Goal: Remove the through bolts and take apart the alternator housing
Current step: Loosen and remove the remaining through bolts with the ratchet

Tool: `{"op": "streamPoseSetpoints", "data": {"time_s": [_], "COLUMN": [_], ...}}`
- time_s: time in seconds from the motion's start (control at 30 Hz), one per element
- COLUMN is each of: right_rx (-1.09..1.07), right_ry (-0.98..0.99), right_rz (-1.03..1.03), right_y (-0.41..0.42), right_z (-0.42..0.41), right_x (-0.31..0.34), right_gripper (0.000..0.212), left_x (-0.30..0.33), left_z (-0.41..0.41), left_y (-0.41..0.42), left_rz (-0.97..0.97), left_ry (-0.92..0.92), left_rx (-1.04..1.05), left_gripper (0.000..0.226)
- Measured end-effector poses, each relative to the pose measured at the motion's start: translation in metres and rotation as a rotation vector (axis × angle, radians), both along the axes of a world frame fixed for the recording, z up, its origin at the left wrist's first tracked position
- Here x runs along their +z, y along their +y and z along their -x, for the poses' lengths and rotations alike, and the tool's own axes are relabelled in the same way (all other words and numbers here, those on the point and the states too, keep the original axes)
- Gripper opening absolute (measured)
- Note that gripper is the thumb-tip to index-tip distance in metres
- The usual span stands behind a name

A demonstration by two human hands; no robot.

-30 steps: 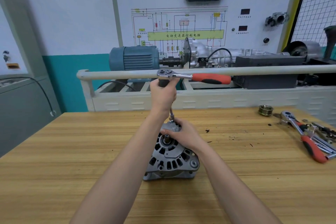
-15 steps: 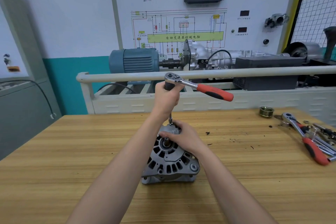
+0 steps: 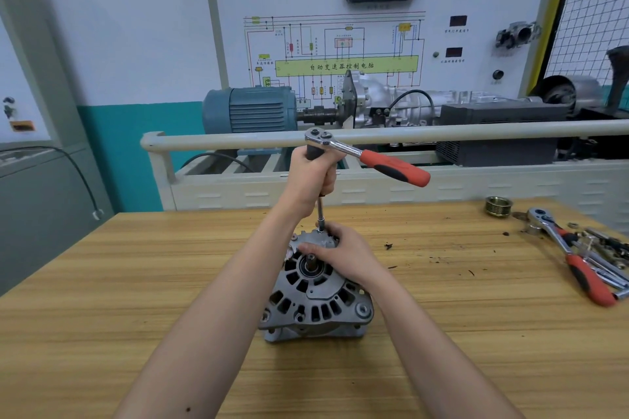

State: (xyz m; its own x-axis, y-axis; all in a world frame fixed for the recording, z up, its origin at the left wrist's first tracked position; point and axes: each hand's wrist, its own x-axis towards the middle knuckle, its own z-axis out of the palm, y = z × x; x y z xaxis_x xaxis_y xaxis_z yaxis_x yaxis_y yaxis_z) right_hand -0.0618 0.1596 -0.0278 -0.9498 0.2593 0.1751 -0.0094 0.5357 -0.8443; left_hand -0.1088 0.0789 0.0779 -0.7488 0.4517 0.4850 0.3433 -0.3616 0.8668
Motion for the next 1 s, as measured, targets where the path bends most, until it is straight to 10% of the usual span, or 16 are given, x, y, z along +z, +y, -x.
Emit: {"op": "streamPoseSetpoints", "data": {"time_s": [0.5, 0.93, 1.0], "right_rx": [0.019, 0.291, 0.379], "right_ry": [-0.003, 0.915, 0.929], "right_rz": [-0.042, 0.896, 1.146], "right_y": [-0.001, 0.007, 0.006], "right_z": [-0.001, -0.042, -0.042], "right_x": [0.002, 0.111, 0.125], "right_gripper": [0.081, 0.017, 0.044], "left_x": [-0.007, -0.01, -0.012], "left_z": [-0.015, -0.014, -0.013], "left_y": [0.003, 0.01, 0.01], "left_rz": [-0.087, -0.049, -0.051], "left_ry": [0.009, 0.058, 0.063], "left_rx": [0.272, 0.273, 0.279], "left_gripper": [0.032, 0.039, 0.042]}}
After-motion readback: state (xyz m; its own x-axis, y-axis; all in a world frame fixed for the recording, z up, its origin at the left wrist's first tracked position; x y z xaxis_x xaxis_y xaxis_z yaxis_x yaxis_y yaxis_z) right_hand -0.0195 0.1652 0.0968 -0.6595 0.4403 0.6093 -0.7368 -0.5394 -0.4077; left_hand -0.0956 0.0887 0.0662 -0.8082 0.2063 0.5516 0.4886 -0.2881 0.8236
